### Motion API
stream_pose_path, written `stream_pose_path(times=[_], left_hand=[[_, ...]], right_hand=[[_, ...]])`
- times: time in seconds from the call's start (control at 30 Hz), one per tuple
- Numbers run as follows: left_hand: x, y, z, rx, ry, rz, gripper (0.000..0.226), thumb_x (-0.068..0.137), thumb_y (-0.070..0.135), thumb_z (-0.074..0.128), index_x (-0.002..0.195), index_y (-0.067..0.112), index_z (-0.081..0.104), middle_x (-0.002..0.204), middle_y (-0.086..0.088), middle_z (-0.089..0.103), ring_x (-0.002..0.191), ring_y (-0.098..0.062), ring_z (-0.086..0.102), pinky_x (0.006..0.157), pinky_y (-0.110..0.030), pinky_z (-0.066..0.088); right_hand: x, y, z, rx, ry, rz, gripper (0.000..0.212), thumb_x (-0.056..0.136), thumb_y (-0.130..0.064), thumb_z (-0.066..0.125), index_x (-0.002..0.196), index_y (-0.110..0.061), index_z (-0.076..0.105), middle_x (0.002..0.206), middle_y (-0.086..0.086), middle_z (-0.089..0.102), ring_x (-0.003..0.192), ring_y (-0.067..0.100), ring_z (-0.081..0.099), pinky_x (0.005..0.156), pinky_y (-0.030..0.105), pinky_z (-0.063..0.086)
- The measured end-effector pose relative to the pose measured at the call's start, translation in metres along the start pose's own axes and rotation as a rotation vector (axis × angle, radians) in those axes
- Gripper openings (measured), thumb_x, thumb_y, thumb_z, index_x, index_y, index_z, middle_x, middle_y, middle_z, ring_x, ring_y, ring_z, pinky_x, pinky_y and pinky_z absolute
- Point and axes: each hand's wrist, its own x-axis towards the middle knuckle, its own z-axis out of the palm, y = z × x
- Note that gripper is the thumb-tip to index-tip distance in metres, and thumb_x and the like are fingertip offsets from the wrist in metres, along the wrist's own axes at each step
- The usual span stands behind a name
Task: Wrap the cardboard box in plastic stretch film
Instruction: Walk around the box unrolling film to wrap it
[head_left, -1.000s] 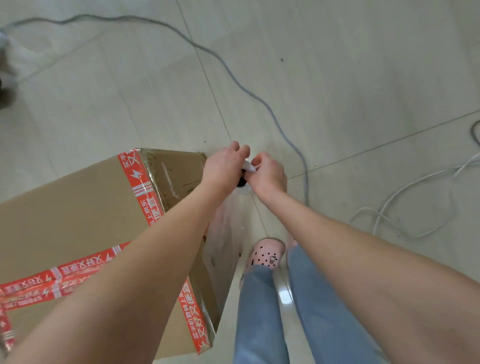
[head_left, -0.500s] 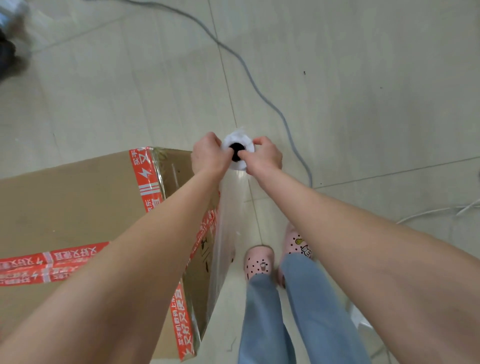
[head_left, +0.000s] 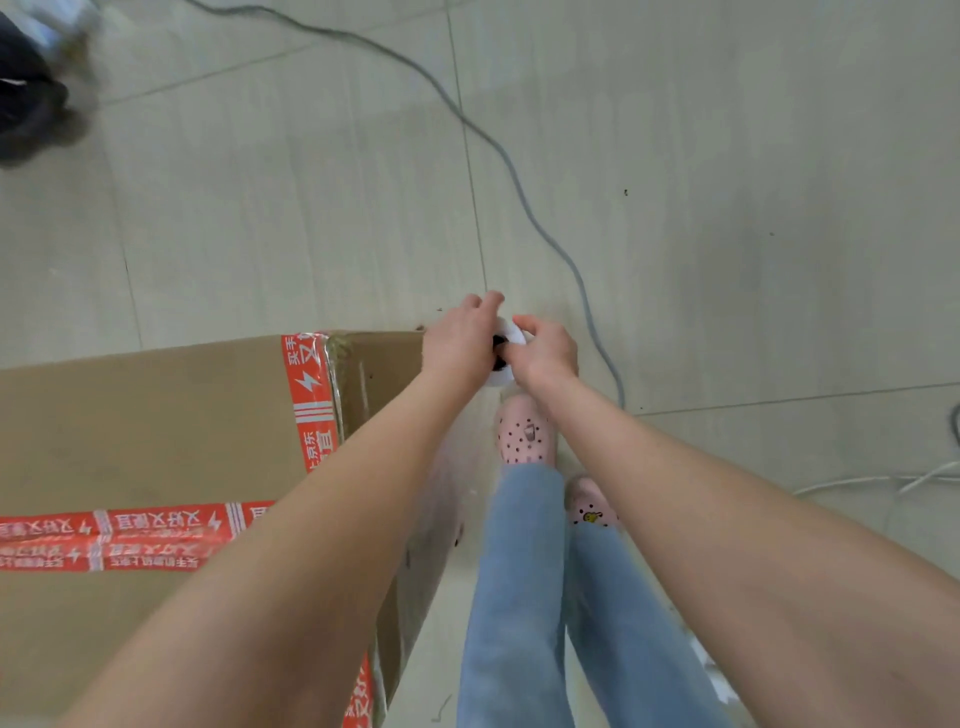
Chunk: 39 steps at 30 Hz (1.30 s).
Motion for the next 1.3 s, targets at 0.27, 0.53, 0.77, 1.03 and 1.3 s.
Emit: stream_pose_path(times=[0.27,0.53,0.77,1.03,1.3], left_hand=[[0.038,0.010,-0.027,0.194,-0.136,0.134,0.016,0.076,0.008,0.055,0.090,0.008,0.063,0.090,-0.013,0.065,0.082,-0.032,0.063,0.059,-0.030,0.043],[0.054,-0.033,-0.040,-0.178,-0.076,-0.186,0.011,0.078,0.011,0.054,0.068,0.009,0.048,0.069,-0.008,0.051,0.070,-0.030,0.048,0.056,-0.029,0.033],[0.060,-0.075,-0.055,-0.394,-0.033,-0.356,0.023,0.079,0.026,0.060,0.086,0.004,0.056,0.086,-0.016,0.066,0.078,-0.034,0.065,0.070,-0.038,0.054],[0.057,-0.117,-0.067,-0.448,-0.046,-0.450,0.021,0.081,0.026,0.059,0.083,0.007,0.053,0.089,-0.015,0.066,0.078,-0.033,0.066,0.068,-0.036,0.049],[0.060,-0.142,-0.071,-0.495,-0.043,-0.524,0.027,0.081,0.029,0.063,0.072,0.009,0.047,0.079,-0.015,0.064,0.072,-0.033,0.066,0.061,-0.035,0.048]], right_hand=[[0.029,-0.015,-0.013,-0.060,-0.062,0.094,0.043,0.079,-0.023,0.065,0.121,-0.020,0.055,0.118,0.003,0.060,0.100,0.023,0.057,0.078,0.027,0.043],[0.033,-0.047,0.007,0.048,-0.075,0.210,0.059,0.073,-0.031,0.072,0.123,-0.016,0.045,0.086,-0.006,0.047,0.079,0.021,0.058,0.068,0.034,0.054],[0.046,-0.086,0.047,0.063,-0.060,0.156,0.048,0.076,-0.009,0.061,0.122,-0.015,0.056,0.111,0.007,0.056,0.100,0.029,0.061,0.083,0.041,0.055],[0.043,-0.112,0.082,0.003,-0.123,0.143,0.037,0.073,-0.006,0.061,0.110,-0.007,0.060,0.102,0.011,0.061,0.097,0.033,0.062,0.082,0.046,0.055],[0.046,-0.128,0.103,-0.098,-0.162,0.086,0.036,0.076,-0.011,0.062,0.112,-0.011,0.059,0.111,0.010,0.064,0.098,0.031,0.062,0.084,0.042,0.054]])
